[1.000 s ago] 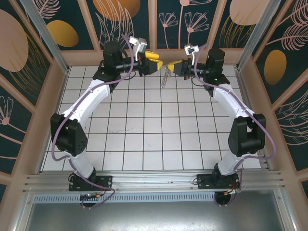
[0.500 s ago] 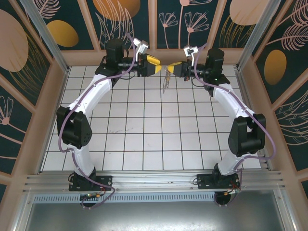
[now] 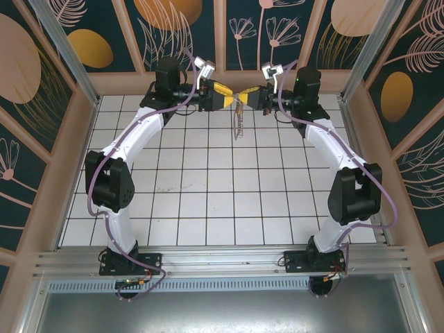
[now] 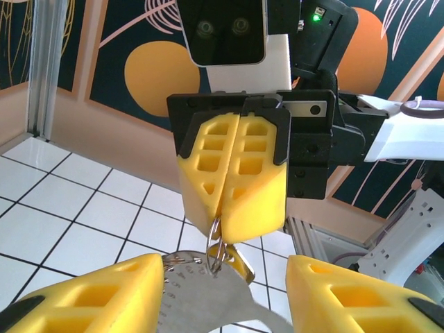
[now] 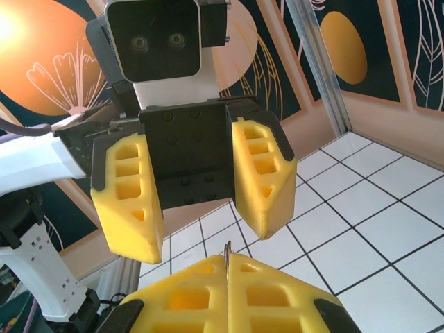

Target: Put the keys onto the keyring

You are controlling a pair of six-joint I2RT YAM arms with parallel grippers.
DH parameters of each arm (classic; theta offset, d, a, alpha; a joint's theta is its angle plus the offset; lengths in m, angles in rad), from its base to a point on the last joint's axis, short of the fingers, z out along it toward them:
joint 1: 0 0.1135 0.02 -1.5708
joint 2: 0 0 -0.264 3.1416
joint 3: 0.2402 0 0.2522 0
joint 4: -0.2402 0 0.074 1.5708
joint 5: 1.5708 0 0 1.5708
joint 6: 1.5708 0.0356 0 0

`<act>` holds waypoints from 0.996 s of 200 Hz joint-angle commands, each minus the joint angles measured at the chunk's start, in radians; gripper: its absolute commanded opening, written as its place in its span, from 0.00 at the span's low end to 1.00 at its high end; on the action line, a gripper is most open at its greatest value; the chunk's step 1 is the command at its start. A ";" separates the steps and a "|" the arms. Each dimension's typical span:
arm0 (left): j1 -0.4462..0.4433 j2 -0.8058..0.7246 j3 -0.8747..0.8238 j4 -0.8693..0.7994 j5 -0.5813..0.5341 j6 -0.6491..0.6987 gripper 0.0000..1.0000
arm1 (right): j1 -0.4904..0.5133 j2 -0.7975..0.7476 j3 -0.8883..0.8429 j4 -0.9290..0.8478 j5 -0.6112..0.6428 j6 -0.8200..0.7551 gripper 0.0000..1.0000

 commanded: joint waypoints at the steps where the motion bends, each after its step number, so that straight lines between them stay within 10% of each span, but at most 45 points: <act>1: -0.009 0.013 -0.003 0.047 0.034 -0.016 0.50 | 0.010 0.016 0.045 0.019 -0.030 -0.019 0.00; 83: -0.021 0.026 -0.004 0.047 0.044 -0.017 0.47 | 0.024 0.022 0.056 0.013 -0.024 -0.023 0.00; 199: -0.029 0.019 -0.020 0.099 0.040 -0.039 0.00 | 0.023 0.018 0.048 -0.009 -0.013 -0.042 0.00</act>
